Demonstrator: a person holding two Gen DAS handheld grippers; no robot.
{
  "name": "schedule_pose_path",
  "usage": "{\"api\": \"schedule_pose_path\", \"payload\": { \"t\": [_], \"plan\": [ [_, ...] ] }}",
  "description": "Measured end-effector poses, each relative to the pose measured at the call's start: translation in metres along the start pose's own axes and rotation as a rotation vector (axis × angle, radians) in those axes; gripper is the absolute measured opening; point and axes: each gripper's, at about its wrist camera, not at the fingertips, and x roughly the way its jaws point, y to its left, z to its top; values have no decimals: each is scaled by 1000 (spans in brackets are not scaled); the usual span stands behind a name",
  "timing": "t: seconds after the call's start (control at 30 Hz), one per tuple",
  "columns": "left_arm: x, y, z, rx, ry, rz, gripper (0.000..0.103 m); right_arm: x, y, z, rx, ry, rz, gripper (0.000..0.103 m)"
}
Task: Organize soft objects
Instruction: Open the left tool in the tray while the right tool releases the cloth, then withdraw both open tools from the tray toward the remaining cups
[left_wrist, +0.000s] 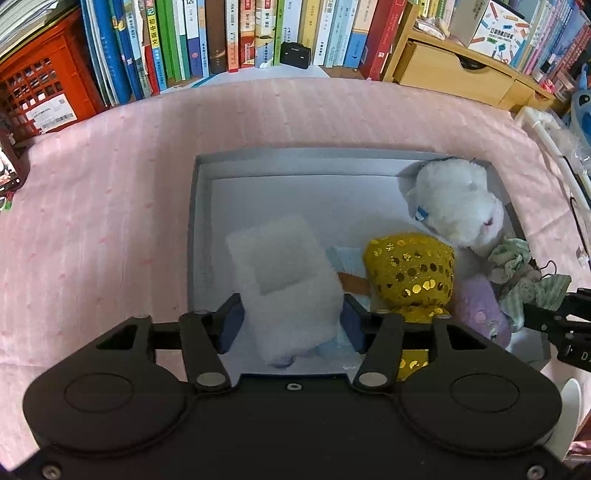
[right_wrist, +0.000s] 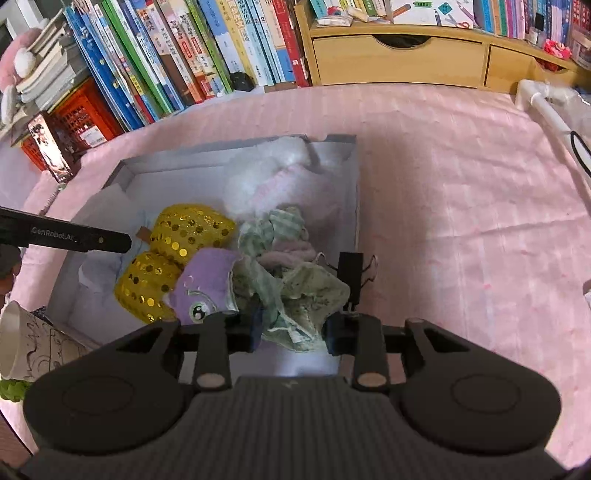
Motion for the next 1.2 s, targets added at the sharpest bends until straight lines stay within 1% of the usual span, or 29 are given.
{"api": "schedule_pose_path", "payload": {
  "t": [0.03, 0.1, 0.2, 0.27, 0.33, 0.37, 0.4, 0.5, 0.6, 0.73, 0.87, 1.03, 1.2],
  "plan": [
    [-2, 0, 0, -1, -7, -5, 60, -1, 0, 0, -1, -4, 2, 54],
    [-7, 0, -1, 1, -22, -15, 65, -3, 1, 0, -3, -8, 13, 60],
    [-15, -2, -3, -3, -42, -17, 70, -8, 5, 1, -16, -18, 28, 68],
    [-21, -2, -6, -6, -58, -18, 70, -12, 8, 1, -27, -30, 24, 71],
    [-30, -2, -9, -9, -84, -23, 72, -18, 12, 1, -36, -44, 15, 77],
    [-34, -2, -11, -12, -98, -26, 74, -22, 14, 0, -45, -58, 5, 80],
    [-38, -2, -13, -15, -110, -31, 76, -25, 16, 0, -54, -69, -4, 82],
    [-51, -2, -20, -23, -148, -43, 78, -35, 18, 1, -62, -94, -14, 84],
    [-65, -3, -27, -28, -175, -43, 78, -45, 18, 1, -54, -121, -15, 85],
    [-85, -5, -41, -20, -233, -66, 79, -61, 21, -3, -47, -167, -13, 86],
    [-104, -9, -58, 17, -288, -72, 81, -76, 29, -9, -54, -223, 6, 87],
    [-124, -12, -82, 38, -349, -94, 82, -93, 43, -18, -60, -279, 34, 88],
    [-142, -21, -108, 72, -423, -84, 85, -107, 57, -27, -61, -330, 85, 89]
  ]
}}
